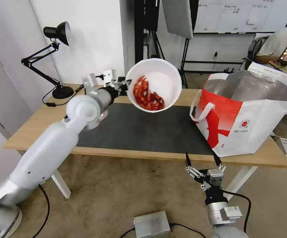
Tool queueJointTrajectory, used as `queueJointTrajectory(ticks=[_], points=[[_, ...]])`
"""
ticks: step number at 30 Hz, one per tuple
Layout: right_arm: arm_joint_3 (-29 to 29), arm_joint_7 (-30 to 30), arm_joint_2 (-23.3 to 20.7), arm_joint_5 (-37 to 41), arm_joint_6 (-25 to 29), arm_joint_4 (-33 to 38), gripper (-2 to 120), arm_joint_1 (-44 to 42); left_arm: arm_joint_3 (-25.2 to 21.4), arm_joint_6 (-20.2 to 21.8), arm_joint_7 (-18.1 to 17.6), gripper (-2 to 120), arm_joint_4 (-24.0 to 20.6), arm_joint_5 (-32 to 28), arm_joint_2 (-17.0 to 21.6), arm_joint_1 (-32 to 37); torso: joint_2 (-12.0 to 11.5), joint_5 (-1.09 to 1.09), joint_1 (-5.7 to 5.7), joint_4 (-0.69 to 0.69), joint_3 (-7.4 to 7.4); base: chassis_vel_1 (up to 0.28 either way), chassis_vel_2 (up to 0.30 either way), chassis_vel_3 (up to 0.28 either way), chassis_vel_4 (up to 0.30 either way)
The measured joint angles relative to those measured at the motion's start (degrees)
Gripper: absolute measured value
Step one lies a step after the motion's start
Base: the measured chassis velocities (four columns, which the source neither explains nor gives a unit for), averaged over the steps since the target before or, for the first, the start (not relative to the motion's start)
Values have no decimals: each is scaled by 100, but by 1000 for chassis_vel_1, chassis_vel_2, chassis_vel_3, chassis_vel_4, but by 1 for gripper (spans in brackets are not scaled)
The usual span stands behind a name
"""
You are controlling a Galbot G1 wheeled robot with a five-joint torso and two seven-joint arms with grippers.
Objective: Pick up the trash from the table and place it into the takeout bag.
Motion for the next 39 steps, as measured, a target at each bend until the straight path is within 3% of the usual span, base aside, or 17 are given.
queueJointTrajectory(ticks=[10,26,33,39], points=[[0,0,0,0,0,0,100,0,713,268,17,0,548,-455,-255,-1123,0,0,0,0,0,0,0,0,0],[0,0,0,0,0,0,100,0,873,335,10,0,551,-944,-452,-1737,0,0,0,1,0,0,0,0,0],[0,0,0,0,0,0,100,1,860,304,-79,0,502,-978,-809,-1748,0,0,-1,1,-1,0,0,0,0],[0,0,0,0,0,0,100,0,887,293,-120,0,781,-813,-1297,-1801,0,0,-1,1,0,0,0,0,0]])
